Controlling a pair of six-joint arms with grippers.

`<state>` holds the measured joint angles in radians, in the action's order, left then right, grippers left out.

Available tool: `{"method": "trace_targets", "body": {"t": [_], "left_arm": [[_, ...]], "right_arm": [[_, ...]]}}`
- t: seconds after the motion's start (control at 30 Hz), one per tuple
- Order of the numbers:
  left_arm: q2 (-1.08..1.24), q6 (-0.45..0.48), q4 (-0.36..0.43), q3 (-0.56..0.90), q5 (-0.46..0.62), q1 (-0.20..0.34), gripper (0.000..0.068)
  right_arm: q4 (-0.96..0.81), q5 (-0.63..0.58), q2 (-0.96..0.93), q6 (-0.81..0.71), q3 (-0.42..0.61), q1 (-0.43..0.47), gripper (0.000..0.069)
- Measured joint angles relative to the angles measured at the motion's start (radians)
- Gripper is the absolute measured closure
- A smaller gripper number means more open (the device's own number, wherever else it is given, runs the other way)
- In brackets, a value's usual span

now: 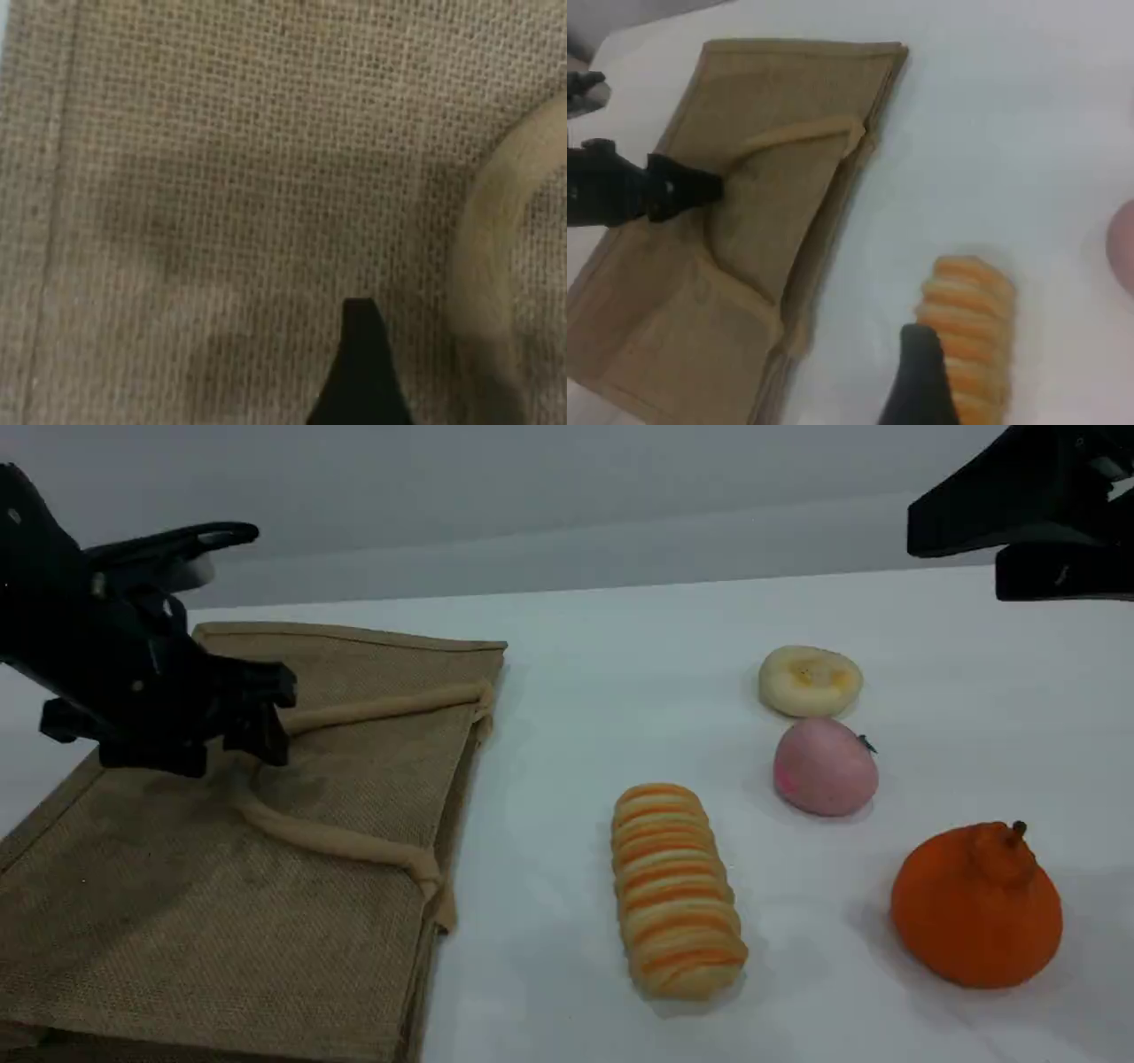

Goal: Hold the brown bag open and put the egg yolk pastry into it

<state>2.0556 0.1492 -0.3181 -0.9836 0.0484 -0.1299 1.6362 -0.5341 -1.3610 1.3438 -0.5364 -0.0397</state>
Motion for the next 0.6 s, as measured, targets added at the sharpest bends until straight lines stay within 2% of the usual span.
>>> {"method": "trace_targets", "body": {"t": [0.17,0.33,0.47,0.6], "left_arm": [[0.055,-0.006,0.0,-0.033,-0.023,-0.002,0.0181],[0.099,-0.032,0.0,-0.06,-0.001,-0.002,0.0224],[0.099,-0.08,-0.002,-0.06,0.0,-0.002,0.0328],[0.094,-0.086,-0.003,-0.06,0.002,-0.002,0.0514]], "right_arm": [[0.0,0.0,0.0,0.0,0.0,0.0,0.0212],[0.0,0.0,0.0,0.0,0.0,0.0,0.0212],[0.0,0.003,0.0,0.0,0.0,0.0,0.0212],[0.0,0.011,0.0,0.0,0.0,0.0,0.0212]]}}
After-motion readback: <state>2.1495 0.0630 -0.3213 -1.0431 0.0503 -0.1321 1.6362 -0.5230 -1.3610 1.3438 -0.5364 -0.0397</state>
